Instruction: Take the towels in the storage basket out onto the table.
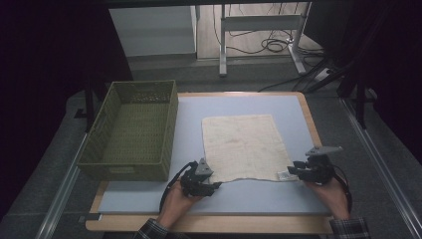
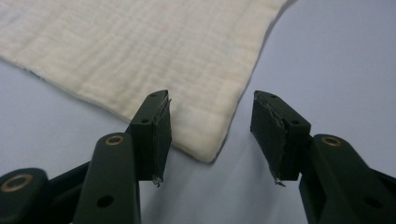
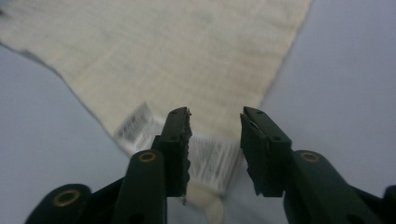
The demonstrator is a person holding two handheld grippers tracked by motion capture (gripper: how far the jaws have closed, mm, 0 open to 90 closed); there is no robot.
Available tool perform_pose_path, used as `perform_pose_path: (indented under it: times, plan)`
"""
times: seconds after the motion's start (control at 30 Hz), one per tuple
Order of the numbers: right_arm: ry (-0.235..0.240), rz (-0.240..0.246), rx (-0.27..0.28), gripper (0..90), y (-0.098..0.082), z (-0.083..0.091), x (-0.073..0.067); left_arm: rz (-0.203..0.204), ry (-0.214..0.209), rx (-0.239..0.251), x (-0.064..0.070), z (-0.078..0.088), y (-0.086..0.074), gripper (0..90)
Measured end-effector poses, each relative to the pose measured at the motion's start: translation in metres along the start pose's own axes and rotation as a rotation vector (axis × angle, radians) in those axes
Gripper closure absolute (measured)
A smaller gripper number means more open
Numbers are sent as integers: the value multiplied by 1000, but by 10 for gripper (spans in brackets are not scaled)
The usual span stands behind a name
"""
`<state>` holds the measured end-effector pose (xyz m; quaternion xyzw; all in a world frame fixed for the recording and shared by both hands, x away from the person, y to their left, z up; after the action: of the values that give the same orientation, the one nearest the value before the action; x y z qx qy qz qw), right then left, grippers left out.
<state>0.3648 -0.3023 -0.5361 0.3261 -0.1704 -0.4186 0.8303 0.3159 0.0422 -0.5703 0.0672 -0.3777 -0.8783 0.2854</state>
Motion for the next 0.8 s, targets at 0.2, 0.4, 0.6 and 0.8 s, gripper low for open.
perform_pose_path:
  times: [0.2, 0.4, 0.6, 0.8]
  plan:
    - [-22, 10, -5, 586, -22, -1, -7, 2, 40, 8, 0, 0, -2, 623]
    - [-2, 1, 16, 864, -27, 3, -15, -11, 21, -4, 2, 4, -3, 892]
    - [42, 11, 37, 863, -41, 16, -32, 3, -40, -3, 11, 23, -16, 892]
    - [84, 36, 17, 852, -60, 33, -57, -1, -93, -26, 28, 37, -37, 866]
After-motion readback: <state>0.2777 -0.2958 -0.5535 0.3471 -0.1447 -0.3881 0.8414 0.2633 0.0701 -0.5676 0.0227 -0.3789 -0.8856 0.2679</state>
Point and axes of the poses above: each handheld gripper's, and its own axes: z roughly backward along the jaws, y roughly out of its top, x roughly to its right, the point moved 5 cm from there along -z, roughly forward along the jaws, and after that the axes turned 6 degrees about -y, right-handed, at the moved point
